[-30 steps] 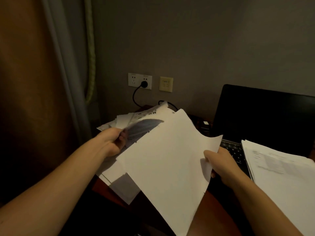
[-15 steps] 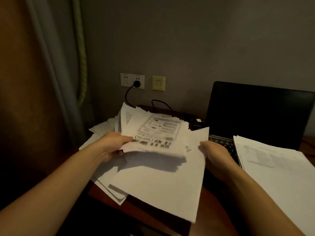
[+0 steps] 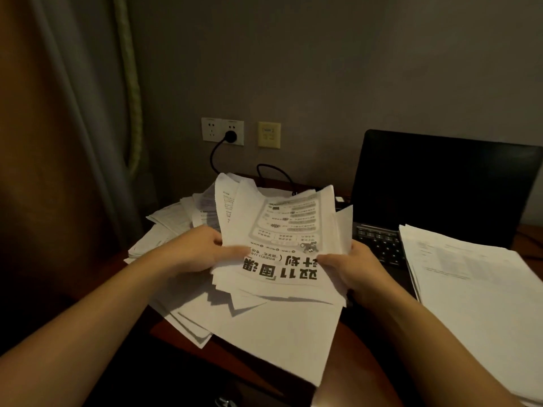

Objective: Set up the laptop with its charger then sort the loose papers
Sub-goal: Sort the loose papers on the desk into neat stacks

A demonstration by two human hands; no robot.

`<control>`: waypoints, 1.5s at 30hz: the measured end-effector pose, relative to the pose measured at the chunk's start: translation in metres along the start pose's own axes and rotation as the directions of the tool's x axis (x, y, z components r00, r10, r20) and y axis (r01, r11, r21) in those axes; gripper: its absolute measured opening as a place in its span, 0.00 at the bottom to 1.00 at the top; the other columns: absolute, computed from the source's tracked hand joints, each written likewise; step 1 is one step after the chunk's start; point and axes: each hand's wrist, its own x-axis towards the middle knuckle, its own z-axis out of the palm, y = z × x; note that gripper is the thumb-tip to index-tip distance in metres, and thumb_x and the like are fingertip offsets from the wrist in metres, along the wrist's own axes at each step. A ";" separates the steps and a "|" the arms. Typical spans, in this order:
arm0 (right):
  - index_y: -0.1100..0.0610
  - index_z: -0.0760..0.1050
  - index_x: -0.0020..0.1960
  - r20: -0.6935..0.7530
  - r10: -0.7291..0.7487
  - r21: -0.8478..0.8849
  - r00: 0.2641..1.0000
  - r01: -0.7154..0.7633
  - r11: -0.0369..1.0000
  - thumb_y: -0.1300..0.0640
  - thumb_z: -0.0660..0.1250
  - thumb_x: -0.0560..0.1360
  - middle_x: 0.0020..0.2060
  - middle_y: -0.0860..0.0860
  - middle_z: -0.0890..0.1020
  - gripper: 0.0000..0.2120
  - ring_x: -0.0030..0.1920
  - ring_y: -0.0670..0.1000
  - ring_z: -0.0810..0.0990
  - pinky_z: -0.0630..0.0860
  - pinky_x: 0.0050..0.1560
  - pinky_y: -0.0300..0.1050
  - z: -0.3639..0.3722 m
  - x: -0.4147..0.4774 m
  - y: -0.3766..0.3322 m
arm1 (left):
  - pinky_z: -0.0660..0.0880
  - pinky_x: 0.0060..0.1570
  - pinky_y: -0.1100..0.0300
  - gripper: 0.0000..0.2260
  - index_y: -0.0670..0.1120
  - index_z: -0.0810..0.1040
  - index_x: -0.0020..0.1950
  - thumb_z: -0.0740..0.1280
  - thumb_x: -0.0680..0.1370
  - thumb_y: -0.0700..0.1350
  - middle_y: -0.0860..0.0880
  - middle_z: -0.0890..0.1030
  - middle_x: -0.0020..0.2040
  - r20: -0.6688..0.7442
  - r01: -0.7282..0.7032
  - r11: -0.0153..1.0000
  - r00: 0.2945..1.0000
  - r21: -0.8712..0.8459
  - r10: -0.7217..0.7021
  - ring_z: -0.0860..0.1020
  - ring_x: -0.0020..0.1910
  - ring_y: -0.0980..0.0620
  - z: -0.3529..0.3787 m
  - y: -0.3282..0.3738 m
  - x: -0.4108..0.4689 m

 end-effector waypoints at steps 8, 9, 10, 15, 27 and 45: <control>0.58 0.73 0.61 -0.057 0.011 0.019 0.998 -0.010 1.000 0.65 0.68 0.79 0.45 0.57 0.86 0.12 0.43 0.57 0.86 0.82 0.41 0.51 -0.009 0.009 0.001 | 0.66 0.70 0.39 0.39 0.53 0.58 0.80 0.66 0.74 0.68 0.45 0.61 0.79 -0.521 0.050 0.978 0.840 -0.200 -0.150 0.63 0.75 0.40 -0.016 -0.020 0.048; 0.57 0.72 0.61 -0.050 0.009 0.023 0.999 -0.008 1.000 0.64 0.68 0.79 0.45 0.57 0.86 0.12 0.42 0.56 0.87 0.81 0.40 0.51 -0.009 0.010 0.001 | 0.62 0.73 0.37 0.42 0.53 0.53 0.81 0.65 0.74 0.69 0.46 0.57 0.81 -0.460 0.072 0.969 0.870 -0.236 -0.177 0.59 0.78 0.40 -0.017 -0.023 0.056; 0.57 0.72 0.61 -0.042 0.003 0.028 0.999 -0.002 1.000 0.64 0.67 0.79 0.44 0.57 0.86 0.12 0.41 0.56 0.87 0.81 0.37 0.50 -0.010 0.009 0.001 | 0.60 0.74 0.37 0.43 0.54 0.51 0.82 0.64 0.74 0.70 0.47 0.56 0.82 -0.423 0.079 0.963 0.887 -0.258 -0.186 0.57 0.79 0.40 -0.018 -0.025 0.063; 0.57 0.72 0.63 -0.021 -0.028 0.058 0.999 0.030 0.998 0.63 0.66 0.80 0.39 0.55 0.87 0.12 0.38 0.54 0.87 0.81 0.34 0.48 -0.013 0.011 0.001 | 0.75 0.61 0.43 0.36 0.53 0.59 0.80 0.68 0.77 0.63 0.47 0.68 0.76 -0.365 0.071 0.909 0.901 -0.411 -0.236 0.73 0.68 0.41 -0.027 -0.022 0.080; 0.56 0.70 0.62 -0.073 -0.031 0.047 0.997 0.034 0.998 0.57 0.63 0.83 0.40 0.55 0.87 0.09 0.38 0.54 0.87 0.81 0.35 0.48 -0.011 0.013 0.006 | 0.79 0.52 0.48 0.12 0.45 0.80 0.59 0.63 0.83 0.51 0.45 0.86 0.51 -0.217 -0.110 0.475 0.960 -0.873 -0.176 0.84 0.51 0.45 -0.029 0.006 0.069; 0.57 0.70 0.62 -0.075 0.009 0.018 0.997 -0.007 1.000 0.64 0.62 0.81 0.47 0.59 0.84 0.11 0.42 0.57 0.86 0.82 0.36 0.49 -0.015 0.005 -0.001 | 0.84 0.38 0.50 0.08 0.46 0.78 0.55 0.63 0.83 0.49 0.43 0.85 0.47 -0.272 -0.235 0.190 0.941 -0.953 -0.201 0.86 0.39 0.46 -0.063 0.090 0.032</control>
